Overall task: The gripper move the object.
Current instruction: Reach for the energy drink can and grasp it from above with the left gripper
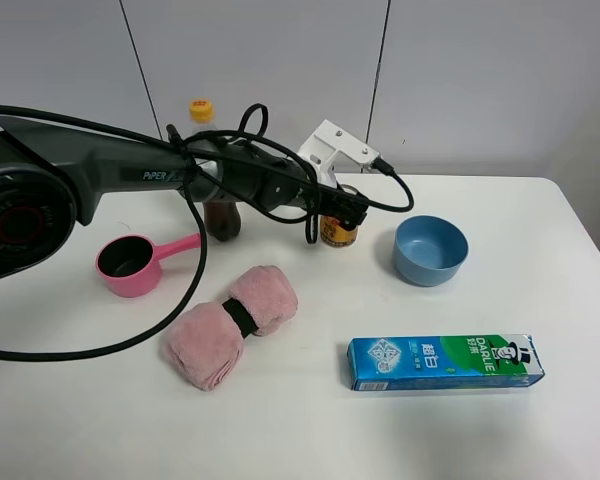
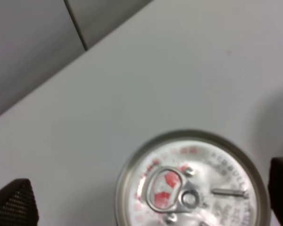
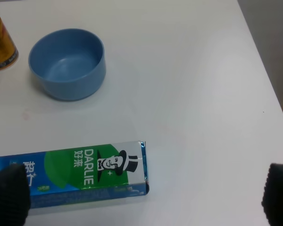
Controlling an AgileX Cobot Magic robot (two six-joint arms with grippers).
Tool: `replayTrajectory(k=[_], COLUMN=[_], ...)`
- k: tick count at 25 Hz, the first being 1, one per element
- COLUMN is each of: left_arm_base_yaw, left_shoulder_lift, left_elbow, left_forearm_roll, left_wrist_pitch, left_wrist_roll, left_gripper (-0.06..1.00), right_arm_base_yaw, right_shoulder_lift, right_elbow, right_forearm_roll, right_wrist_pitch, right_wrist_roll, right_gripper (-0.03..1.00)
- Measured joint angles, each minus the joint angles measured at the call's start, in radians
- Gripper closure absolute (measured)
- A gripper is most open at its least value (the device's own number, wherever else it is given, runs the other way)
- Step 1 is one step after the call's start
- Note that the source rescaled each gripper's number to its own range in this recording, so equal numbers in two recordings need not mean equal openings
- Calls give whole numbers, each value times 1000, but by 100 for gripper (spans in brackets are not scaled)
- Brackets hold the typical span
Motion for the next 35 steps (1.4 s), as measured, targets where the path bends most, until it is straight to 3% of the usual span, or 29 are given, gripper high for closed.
replayTrajectory(k=[19,35], left_arm_base_yaw=[0,-22], left_shoulder_lift=[36,65], left_elbow=[0,0], left_forearm_roll=[1,1], left_wrist_pitch=[-49,-56], left_wrist_roll=[-97,-100], left_gripper=[-6,-6], right_arm_base_yaw=[0,0], right_shoulder_lift=[0,0], right_elbow=[0,0], right_forearm_roll=[0,0], right_wrist_pitch=[0,0], right_wrist_roll=[0,0], right_gripper=[-3,-3])
